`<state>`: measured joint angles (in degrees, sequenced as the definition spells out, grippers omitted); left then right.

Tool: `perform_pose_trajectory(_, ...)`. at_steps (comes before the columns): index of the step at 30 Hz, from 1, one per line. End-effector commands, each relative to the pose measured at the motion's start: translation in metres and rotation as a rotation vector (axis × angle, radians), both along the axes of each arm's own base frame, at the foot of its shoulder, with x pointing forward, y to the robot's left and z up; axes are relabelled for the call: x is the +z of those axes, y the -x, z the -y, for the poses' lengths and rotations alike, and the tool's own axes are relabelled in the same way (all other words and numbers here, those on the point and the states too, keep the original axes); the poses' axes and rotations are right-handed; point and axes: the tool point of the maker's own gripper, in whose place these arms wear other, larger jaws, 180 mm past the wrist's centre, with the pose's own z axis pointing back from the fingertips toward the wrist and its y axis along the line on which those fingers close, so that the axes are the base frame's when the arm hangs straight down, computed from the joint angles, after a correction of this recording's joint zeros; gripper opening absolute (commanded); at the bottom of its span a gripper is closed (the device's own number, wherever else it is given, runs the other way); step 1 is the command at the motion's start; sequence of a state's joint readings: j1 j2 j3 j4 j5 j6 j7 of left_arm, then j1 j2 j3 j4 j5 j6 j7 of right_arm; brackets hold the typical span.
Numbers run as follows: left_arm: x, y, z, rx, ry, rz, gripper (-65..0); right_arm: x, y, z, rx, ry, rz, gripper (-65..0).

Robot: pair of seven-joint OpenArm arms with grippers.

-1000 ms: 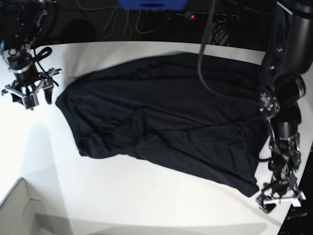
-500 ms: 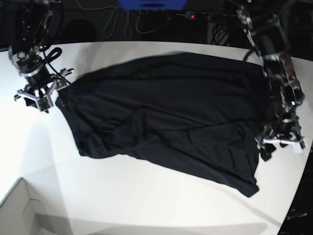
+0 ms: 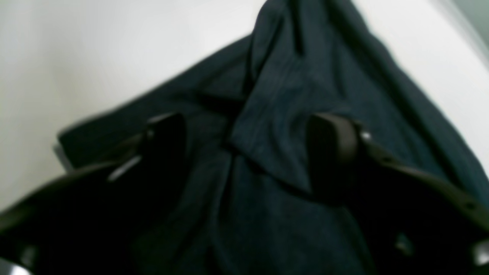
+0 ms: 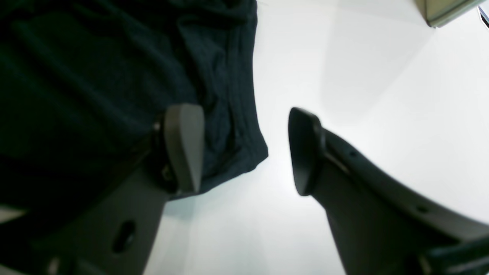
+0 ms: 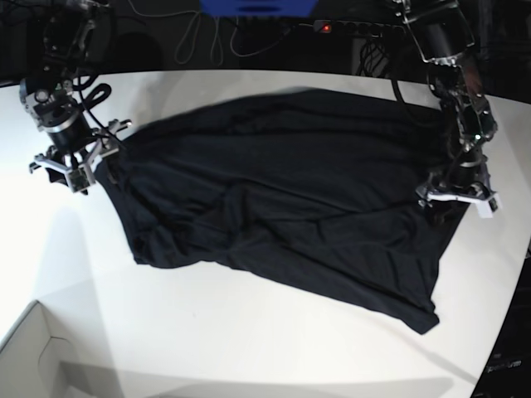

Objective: Layout the t-shirt on the table in an organized manner, then fold the t-shirt properly
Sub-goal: 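Move the left gripper back toward the shirt edge and regrasp it, then hold the shirt edge with both grippers, keeping it stretched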

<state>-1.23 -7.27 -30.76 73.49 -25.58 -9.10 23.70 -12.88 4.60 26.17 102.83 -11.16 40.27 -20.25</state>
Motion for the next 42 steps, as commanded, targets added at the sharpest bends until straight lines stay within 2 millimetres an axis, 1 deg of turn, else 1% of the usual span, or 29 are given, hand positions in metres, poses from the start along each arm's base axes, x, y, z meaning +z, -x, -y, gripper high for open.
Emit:
perform_pose_trajectory(1, 0.023, -0.017, -0.006, 0.004, -0.019, 0.074, -25.5, 0.014, -0.007, 0.000, 0.008, -0.003, 0.054, -29.6)
perform_pose_trajectory(4, 0.014, -0.018, -0.004, 0.004, -0.004, 0.055, -35.1, 0.014, -0.007, 0.001, 0.005, -0.002, 0.055, -29.6)
perform_pose_trajectory(6, 0.018, -0.024, -0.003, 0.002, 0.001, 0.066, -40.2, 0.014, -0.007, 0.001, 0.005, -0.002, 0.055, -29.6)
perform_pose_trajectory(11, 0.020, -0.026, -0.003, 0.002, 0.003, 0.072, -48.6, 0.014, -0.007, 0.001, 0.005, -0.002, 0.055, -29.6)
perform_pose_trajectory(13, 0.022, -0.029, -0.002, 0.002, 0.004, 0.077, -54.5, 0.014, -0.007, 0.001, 0.005, -0.002, 0.055, -29.6)
perform_pose_trajectory(15, 0.027, -0.034, -0.002, 0.002, 0.005, 0.091, -64.1, 0.014, -0.007, 0.001, 0.005, -0.002, 0.055, -29.6)
perform_pose_trajectory(16, 0.027, -0.034, -0.002, 0.000, 0.007, 0.087, -65.0, 0.014, -0.007, 0.001, 0.006, -0.002, 0.054, -29.6)
perform_pose_trajectory(18, 0.027, -0.034, -0.002, 0.000, 0.007, 0.087, -63.9, 0.014, -0.007, 0.001, 0.006, -0.002, 0.054, -29.6)
perform_pose_trajectory(20, 0.027, -0.034, -0.002, 0.000, 0.007, 0.087, -65.0, 0.014, -0.007, 0.001, 0.006, -0.002, 0.054, -29.6)
perform_pose_trajectory(23, 0.028, -0.034, -0.004, 0.008, 0.007, 0.090, -64.4, 0.014, -0.007, 0.001, 0.007, -0.001, 0.054, -29.6)
perform_pose_trajectory(25, 0.030, -0.033, -0.005, 0.010, 0.002, 0.092, -62.2, 0.014, -0.007, 0.001, 0.007, -0.001, 0.054, -29.6)
perform_pose_trajectory(27, 0.029, -0.032, -0.006, 0.012, 0.002, 0.088, -57.5, 0.014, -0.007, 0.001, 0.007, -0.001, 0.054, -29.6)
perform_pose_trajectory(29, 0.022, -0.025, -0.007, 0.012, -0.002, 0.068, -49.5, 0.014, -0.006, 0.001, 0.007, -0.001, 0.053, -29.6)
perform_pose_trajectory(31, 0.019, -0.022, -0.007, 0.012, -0.002, 0.060, -41.4, 0.013, -0.006, 0.001, 0.007, -0.001, 0.051, -29.7)
perform_pose_trajectory(32, 0.018, -0.021, -0.008, 0.014, -0.004, 0.059, -38.5, 0.013, -0.006, 0.001, 0.007, -0.001, 0.051, -29.7)
perform_pose_trajectory(33, 0.016, -0.020, -0.009, 0.018, -0.002, 0.056, -37.1, 0.013, -0.006, 0.001, 0.007, -0.001, 0.051, -29.7)
perform_pose_trajectory(40, 0.014, -0.020, -0.008, 0.018, -0.003, 0.051, -37.0, 0.012, -0.005, 0.001, 0.006, -0.002, 0.048, -29.7)
perform_pose_trajectory(42, 0.006, -0.019, -0.007, 0.019, 0.008, 0.033, -37.0, 0.012, -0.005, 0.001, 0.005, -0.002, 0.048, -29.7)
